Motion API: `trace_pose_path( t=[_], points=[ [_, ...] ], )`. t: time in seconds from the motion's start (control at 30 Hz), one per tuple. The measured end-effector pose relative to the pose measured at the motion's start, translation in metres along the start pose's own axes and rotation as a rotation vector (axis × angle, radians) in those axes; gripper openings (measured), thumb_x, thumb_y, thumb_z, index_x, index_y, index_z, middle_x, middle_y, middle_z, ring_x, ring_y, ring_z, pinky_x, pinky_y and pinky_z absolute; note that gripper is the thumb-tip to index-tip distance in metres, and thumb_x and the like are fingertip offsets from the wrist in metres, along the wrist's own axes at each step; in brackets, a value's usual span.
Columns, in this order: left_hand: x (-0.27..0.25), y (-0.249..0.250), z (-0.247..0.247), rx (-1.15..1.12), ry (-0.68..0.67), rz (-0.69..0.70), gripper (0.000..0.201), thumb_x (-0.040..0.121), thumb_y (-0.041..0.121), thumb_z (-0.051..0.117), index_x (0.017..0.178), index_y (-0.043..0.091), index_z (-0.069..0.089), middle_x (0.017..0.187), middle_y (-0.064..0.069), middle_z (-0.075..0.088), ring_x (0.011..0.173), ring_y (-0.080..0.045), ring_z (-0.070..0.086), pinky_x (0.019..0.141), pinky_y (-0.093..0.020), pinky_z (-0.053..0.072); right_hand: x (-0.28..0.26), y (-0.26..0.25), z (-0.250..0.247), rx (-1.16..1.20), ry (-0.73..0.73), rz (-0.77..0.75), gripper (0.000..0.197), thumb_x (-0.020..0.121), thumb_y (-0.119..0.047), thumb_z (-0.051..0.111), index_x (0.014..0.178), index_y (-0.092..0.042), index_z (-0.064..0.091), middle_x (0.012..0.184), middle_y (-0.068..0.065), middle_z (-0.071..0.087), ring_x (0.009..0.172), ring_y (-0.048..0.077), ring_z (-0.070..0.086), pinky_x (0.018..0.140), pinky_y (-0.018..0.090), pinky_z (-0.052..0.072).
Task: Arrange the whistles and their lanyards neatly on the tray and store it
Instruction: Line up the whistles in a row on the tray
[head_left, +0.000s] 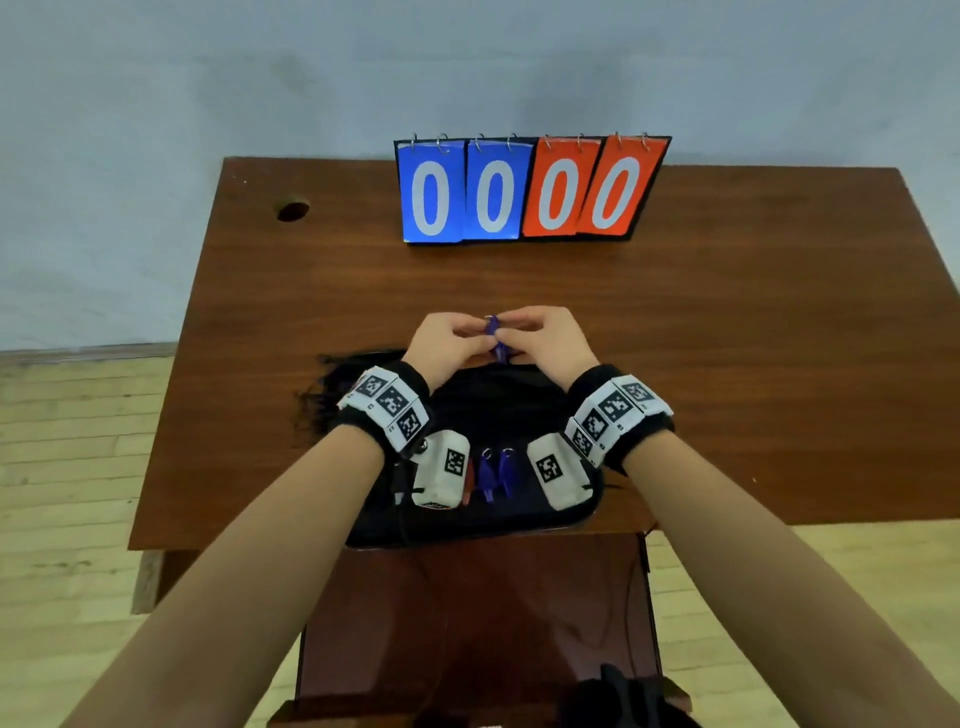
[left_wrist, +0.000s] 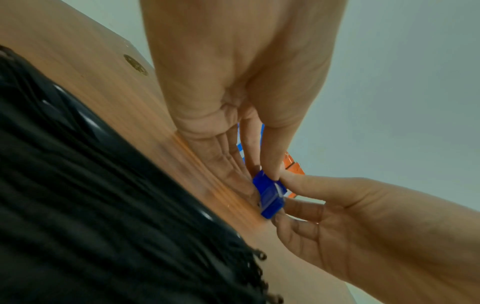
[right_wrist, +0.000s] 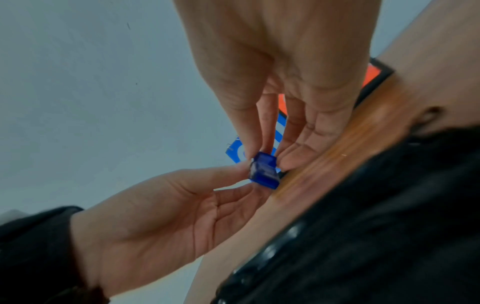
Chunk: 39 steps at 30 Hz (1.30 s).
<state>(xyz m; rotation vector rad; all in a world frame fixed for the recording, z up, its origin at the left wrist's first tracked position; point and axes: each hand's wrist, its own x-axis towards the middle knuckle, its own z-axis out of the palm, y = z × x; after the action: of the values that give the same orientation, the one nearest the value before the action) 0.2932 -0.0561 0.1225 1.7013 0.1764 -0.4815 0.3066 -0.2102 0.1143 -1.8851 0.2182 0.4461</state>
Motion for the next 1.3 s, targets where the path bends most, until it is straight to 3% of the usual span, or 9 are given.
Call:
trace_pose_path(
  t=[0.07,0.17,0.33,0.47,0.57,0.67,0.77,1.07,1.3],
  points=[
    [-0.009,-0.012,0.015,0.039,-0.022,-0.024,0.022,0.084,0.002,0.066,0.106,-0.001,0.066,0.102,-0.022,0.068,0.093,-0.029,0.066,0.089,-0.042,0.054,-0.021,0.014,-0.006,0.020,-0.009,0.042,0.029,0.086,-0.009,0.067,0.113,-0.002,0.065,0.101,0.013,0.069,0.084,0.020,0.067,0.075,0.029,0.057],
    [-0.026,-0.036,0.036,0.093,-0.044,-0.057,0.026,0.085,0.002,0.064,0.111,-0.001,0.066,0.105,-0.022,0.068,0.092,-0.023,0.066,0.089,-0.039,0.054,-0.044,0.038,-0.009,0.016,-0.052,0.113,0.028,0.087,-0.007,0.064,0.114,0.002,0.064,0.098,0.018,0.068,0.080,0.022,0.065,0.068,0.025,0.056],
    [-0.062,-0.064,0.054,0.636,-0.074,0.101,0.034,0.088,0.028,0.063,0.120,0.017,0.064,0.115,-0.003,0.065,0.107,-0.017,0.058,0.094,-0.029,0.044,-0.074,0.076,-0.015,-0.062,-0.105,0.145,0.026,0.088,-0.007,0.063,0.113,0.000,0.066,0.097,0.017,0.069,0.070,0.013,0.063,0.060,0.018,0.055],
    [-0.080,-0.084,0.059,1.061,-0.097,0.198,0.062,0.085,0.049,0.059,0.139,0.023,0.043,0.136,0.004,0.045,0.128,-0.018,0.033,0.102,-0.034,0.029,-0.086,0.099,-0.017,-0.125,-0.087,0.192,0.028,0.087,-0.007,0.065,0.114,0.002,0.064,0.101,0.017,0.068,0.069,0.012,0.062,0.054,0.012,0.053],
    [-0.090,-0.102,0.057,1.197,-0.092,0.168,0.075,0.082,0.054,0.059,0.145,0.024,0.030,0.142,0.004,0.037,0.133,-0.018,0.027,0.104,-0.035,0.024,-0.091,0.113,-0.014,-0.156,-0.081,0.198,0.029,0.087,-0.007,0.065,0.115,0.001,0.064,0.104,0.016,0.067,0.077,0.018,0.065,0.060,0.016,0.055],
    [-0.095,-0.114,0.054,1.263,-0.035,0.154,0.080,0.080,0.057,0.060,0.146,0.023,0.028,0.143,0.004,0.036,0.134,-0.018,0.026,0.105,-0.036,0.022,-0.092,0.122,-0.008,-0.212,-0.065,0.167,0.030,0.087,-0.010,0.066,0.115,0.000,0.064,0.105,0.017,0.069,0.085,0.023,0.068,0.080,0.032,0.057],
    [-0.092,-0.120,0.055,1.294,-0.012,0.175,0.079,0.081,0.055,0.060,0.145,0.021,0.030,0.142,0.003,0.039,0.133,-0.019,0.028,0.105,-0.036,0.022,-0.093,0.126,-0.002,-0.231,-0.077,0.146,0.031,0.086,-0.013,0.066,0.115,-0.002,0.065,0.104,0.016,0.069,0.093,0.025,0.067,0.088,0.040,0.055],
    [-0.084,-0.125,0.052,1.309,-0.057,0.292,0.072,0.082,0.049,0.061,0.143,0.019,0.036,0.139,0.000,0.044,0.131,-0.021,0.035,0.102,-0.040,0.024,-0.096,0.126,0.004,-0.358,-0.069,0.049,0.029,0.089,-0.016,0.062,0.115,-0.004,0.065,0.106,0.013,0.068,0.099,0.022,0.063,0.089,0.029,0.050],
    [-0.086,-0.131,0.055,1.239,0.017,0.455,0.076,0.068,0.054,0.073,0.130,0.013,0.054,0.126,-0.004,0.055,0.116,-0.025,0.050,0.091,-0.043,0.038,-0.101,0.130,0.005,-0.358,-0.067,-0.007,0.036,0.088,-0.020,0.064,0.123,-0.015,0.060,0.094,0.007,0.062,0.088,0.017,0.058,0.082,0.026,0.048]
  ],
)
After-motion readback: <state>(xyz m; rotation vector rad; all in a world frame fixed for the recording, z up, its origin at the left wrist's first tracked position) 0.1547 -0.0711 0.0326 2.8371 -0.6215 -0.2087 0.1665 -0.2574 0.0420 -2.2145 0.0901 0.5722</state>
